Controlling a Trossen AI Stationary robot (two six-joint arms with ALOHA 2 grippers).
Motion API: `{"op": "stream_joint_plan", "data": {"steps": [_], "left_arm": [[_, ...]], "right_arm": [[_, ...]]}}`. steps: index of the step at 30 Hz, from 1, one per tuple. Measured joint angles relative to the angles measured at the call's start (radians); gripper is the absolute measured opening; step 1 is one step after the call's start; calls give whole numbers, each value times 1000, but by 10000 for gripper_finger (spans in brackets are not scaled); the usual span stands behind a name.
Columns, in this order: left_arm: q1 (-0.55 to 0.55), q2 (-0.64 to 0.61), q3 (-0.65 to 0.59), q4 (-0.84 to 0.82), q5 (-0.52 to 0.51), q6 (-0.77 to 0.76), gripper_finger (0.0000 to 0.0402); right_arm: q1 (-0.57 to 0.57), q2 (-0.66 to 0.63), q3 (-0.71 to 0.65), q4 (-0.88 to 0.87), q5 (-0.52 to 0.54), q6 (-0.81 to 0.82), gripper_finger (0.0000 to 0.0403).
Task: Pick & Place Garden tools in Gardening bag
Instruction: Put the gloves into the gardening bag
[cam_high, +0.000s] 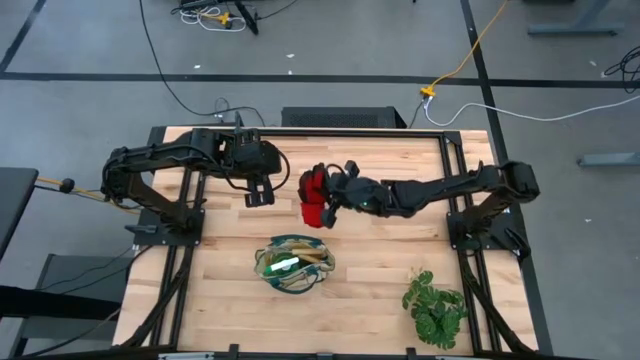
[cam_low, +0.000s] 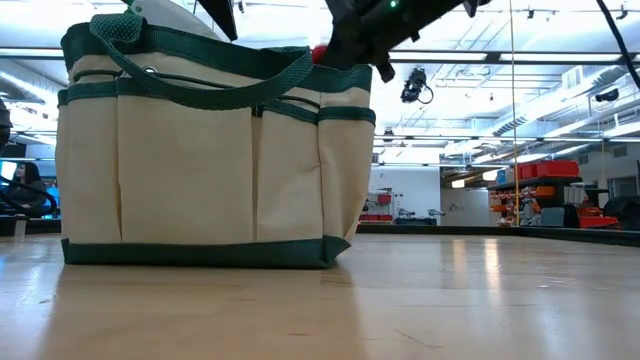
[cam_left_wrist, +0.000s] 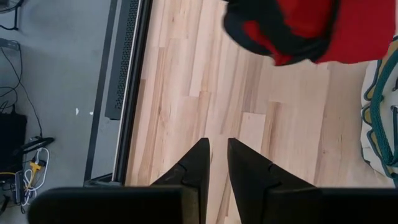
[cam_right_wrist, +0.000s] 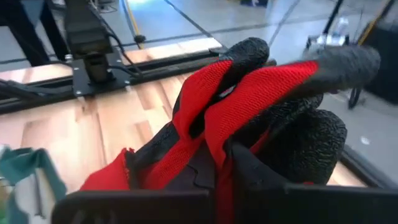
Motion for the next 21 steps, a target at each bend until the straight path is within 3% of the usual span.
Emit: {"op": "stream_joint_plan", "data": {"steps": [21], "left_arm": [[0,0,0,13,0,0,62]], "right_arm": [[197,0,0,98,136,-46,6]]}}
